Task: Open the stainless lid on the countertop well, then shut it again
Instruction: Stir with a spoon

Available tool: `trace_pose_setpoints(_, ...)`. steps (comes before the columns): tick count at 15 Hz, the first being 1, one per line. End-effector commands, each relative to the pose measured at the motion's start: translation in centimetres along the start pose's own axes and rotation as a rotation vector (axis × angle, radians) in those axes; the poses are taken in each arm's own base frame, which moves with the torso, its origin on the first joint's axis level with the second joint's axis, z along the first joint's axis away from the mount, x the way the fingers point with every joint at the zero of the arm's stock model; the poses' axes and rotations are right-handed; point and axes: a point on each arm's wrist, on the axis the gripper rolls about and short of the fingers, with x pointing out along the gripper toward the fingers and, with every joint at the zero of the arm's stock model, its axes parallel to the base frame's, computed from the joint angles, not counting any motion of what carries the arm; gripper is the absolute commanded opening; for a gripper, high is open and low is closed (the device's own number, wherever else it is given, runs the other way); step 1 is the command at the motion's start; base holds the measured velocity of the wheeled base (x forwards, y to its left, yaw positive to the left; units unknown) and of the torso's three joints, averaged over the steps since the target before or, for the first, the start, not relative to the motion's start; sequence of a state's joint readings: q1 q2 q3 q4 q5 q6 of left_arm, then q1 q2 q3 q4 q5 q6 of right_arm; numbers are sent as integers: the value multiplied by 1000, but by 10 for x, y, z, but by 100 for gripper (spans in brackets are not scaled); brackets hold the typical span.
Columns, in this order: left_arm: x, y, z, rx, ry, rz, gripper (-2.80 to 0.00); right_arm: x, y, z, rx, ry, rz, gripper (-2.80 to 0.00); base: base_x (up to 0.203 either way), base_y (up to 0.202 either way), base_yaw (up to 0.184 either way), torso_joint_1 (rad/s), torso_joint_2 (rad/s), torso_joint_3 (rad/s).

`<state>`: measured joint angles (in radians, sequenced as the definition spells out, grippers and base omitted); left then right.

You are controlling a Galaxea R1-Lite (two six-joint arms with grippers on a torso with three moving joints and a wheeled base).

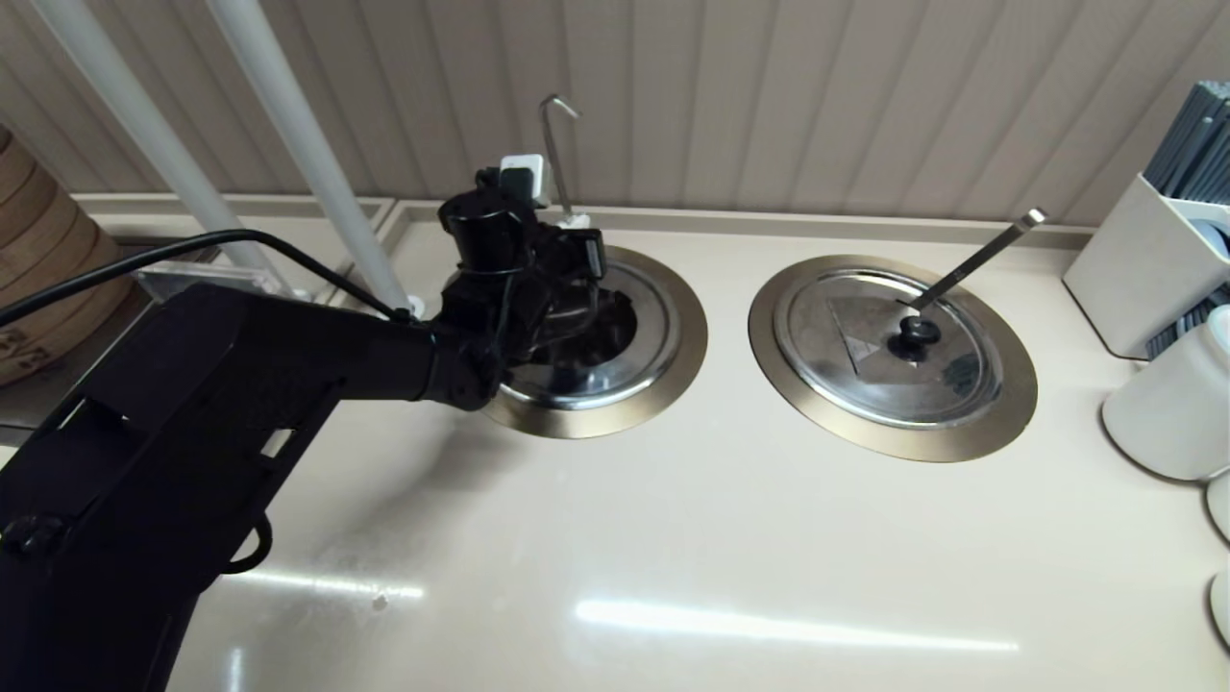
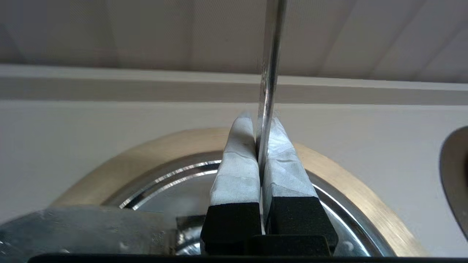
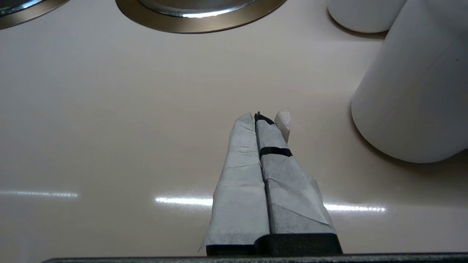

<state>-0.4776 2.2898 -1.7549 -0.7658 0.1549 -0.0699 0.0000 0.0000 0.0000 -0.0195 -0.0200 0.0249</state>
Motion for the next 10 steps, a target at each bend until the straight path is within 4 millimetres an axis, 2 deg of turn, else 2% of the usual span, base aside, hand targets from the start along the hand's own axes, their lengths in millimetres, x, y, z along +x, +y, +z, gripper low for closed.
trace_pose_setpoints(1, -4, -2, 9, -72, 28, -26, -280, 0, 0, -1, 0, 4, 0, -280, 0, 0, 0, 0, 0, 0)
trace_pose_setpoints(2, -5, -2, 12, -116, 49, -59, -280, 0, 0, -1, 0, 4, 0, -280, 0, 0, 0, 0, 0, 0)
trace_pose_setpoints(4, -7, 1, 6, -92, 89, -56, -280, 0, 0, -1, 1, 4, 0, -280, 0, 0, 0, 0, 0, 0)
trace_pose_setpoints(8, -9, 12, -2, 115, 137, -35, -280, 0, 0, -1, 0, 4, 0, -280, 0, 0, 0, 0, 0, 0)
trace_pose_setpoints(10, -7, 13, -2, 125, 131, -19, -280, 0, 0, -1, 0, 4, 0, -280, 0, 0, 0, 0, 0, 0)
